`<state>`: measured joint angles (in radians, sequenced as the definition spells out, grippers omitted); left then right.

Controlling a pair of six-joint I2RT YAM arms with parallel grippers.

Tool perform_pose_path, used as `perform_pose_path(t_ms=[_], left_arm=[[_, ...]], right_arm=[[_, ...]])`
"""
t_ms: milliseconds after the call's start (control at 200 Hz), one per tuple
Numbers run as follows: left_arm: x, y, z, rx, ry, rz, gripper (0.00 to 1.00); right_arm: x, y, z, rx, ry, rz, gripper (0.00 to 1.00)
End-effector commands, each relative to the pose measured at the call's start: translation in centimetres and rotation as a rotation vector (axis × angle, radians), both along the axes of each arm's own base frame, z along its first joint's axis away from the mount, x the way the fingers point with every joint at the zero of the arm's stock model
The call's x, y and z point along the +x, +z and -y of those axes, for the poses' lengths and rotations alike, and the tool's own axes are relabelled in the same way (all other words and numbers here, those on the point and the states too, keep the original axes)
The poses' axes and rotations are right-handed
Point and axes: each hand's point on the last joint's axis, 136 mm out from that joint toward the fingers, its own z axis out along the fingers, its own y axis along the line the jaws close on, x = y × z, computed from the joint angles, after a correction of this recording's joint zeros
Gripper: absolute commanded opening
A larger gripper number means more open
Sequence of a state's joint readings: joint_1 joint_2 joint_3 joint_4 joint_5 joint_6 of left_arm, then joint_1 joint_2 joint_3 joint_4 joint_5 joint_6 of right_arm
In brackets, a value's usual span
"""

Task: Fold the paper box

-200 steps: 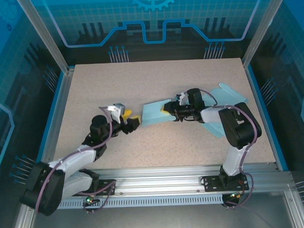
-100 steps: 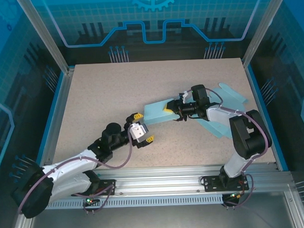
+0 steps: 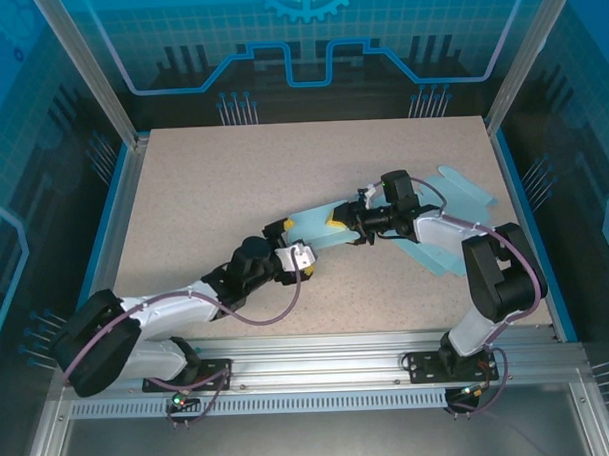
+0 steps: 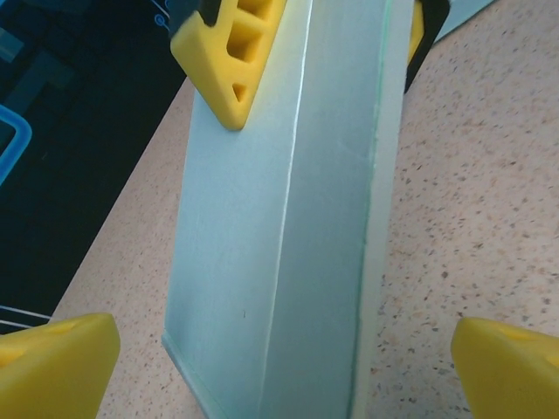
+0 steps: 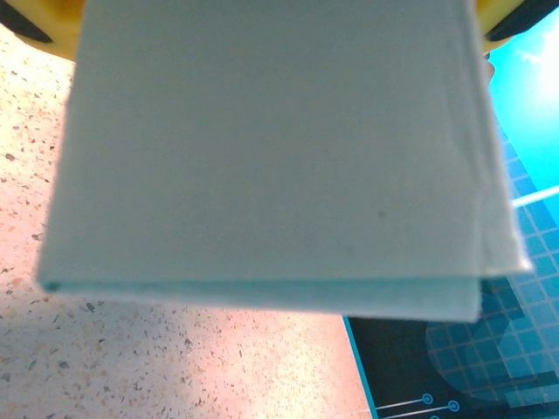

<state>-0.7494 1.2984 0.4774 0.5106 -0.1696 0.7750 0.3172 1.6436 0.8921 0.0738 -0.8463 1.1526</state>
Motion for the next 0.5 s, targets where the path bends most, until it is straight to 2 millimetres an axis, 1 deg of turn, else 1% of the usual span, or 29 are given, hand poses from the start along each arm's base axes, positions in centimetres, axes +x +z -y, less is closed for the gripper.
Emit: perform_pose_path(t_ms=[0, 190, 270, 380, 495], left_arm=[[1.9, 1.7, 0.4, 0.025, 0.053, 0.092, 0.98], [3.3, 1.5, 0.5, 0.047, 0.112, 0.132, 0.92], [3.7, 1.8, 0.4, 0.039, 0.130, 0.152, 0.89], [4.0, 2.2, 0.4, 0.038, 0.145, 0.175, 0.85], [3.9, 2.1, 0.4, 0.046, 0.141, 0.174, 0.81]], right_arm=[[-0.1, 1.6, -0.7, 0.019, 0.025, 0.021, 0.35], [-0.4, 1.8, -0.9, 0.020, 0.031, 0.022, 0.35], [-0.4, 1.8, -0.9, 0.020, 0.030, 0.024, 0.35], [-0.5, 1.9, -0.9, 0.020, 0.032, 0.025, 0.35], [-0.5, 1.8, -1.0, 0.020, 0.034, 0.022, 0.35]])
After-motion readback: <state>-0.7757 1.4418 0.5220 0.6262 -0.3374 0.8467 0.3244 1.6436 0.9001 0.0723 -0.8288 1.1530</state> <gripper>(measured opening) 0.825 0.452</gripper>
